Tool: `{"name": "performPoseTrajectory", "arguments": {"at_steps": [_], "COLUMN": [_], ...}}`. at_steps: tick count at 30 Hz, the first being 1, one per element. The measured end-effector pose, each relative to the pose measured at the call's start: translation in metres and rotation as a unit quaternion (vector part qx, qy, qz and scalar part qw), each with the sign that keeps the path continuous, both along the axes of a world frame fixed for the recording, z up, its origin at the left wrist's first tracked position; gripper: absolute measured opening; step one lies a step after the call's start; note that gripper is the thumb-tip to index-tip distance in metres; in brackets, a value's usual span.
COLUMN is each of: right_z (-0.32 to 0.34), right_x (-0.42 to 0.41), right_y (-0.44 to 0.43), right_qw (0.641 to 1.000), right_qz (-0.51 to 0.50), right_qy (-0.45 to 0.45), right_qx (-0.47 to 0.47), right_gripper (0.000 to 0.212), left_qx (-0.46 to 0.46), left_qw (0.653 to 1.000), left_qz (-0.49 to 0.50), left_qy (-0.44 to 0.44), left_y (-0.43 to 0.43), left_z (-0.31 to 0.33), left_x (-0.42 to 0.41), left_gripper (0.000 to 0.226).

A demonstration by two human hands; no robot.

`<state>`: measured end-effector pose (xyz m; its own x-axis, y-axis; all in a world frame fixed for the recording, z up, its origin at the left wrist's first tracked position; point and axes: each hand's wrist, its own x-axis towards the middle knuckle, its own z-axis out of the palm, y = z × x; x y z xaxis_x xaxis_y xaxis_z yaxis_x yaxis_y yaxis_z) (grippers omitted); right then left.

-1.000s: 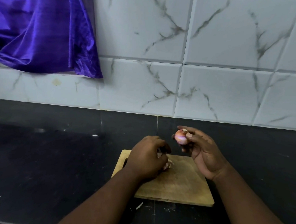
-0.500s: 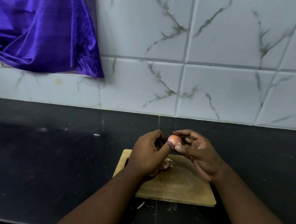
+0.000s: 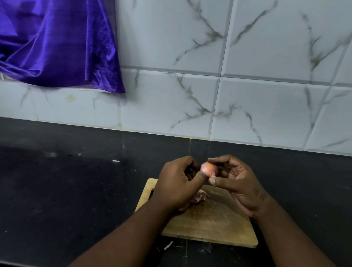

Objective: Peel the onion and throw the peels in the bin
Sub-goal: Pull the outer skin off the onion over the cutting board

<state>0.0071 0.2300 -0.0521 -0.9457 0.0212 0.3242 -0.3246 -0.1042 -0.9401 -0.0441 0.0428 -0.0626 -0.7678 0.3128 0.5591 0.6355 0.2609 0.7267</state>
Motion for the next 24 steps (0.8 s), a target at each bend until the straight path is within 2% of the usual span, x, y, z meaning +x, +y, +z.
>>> {"name": "performPoseTrajectory", "arguments": {"at_steps": [4,10,17,24], "right_z": [-0.0015,-0.0004,0.0018,0.0012], "right_x": [-0.0009,0.0002,0.0012,0.0017], "right_y": [-0.0003,0.0014,-0.0026,-0.0005], "right_qw": [1.0,1.0,0.999,0.999], "right_qz": [-0.002,-0.002,-0.012,-0.006], "right_qy": [-0.003,0.006,0.022,0.034], "right_qx": [-0.006,0.002,0.023,0.034], "right_gripper": [0.049,0.051,0.05,0.052], "left_qx": [-0.003,0.014,0.02,0.042], "left_qw": [1.0,1.0,1.0,0.998], "left_qz": [0.008,-0.009,0.003,-0.01], "left_qy": [0.006,-0.017,-0.022,-0.037], "left_y": [-0.0014,-0.0012,0.0003,0.0009], "left_z": [-0.0008,0.0004,0.0007,0.0016], "left_x": [-0.0028,0.0006,-0.0021,0.0024], "left_gripper": [0.008,0.018,0.01,0.018]}}
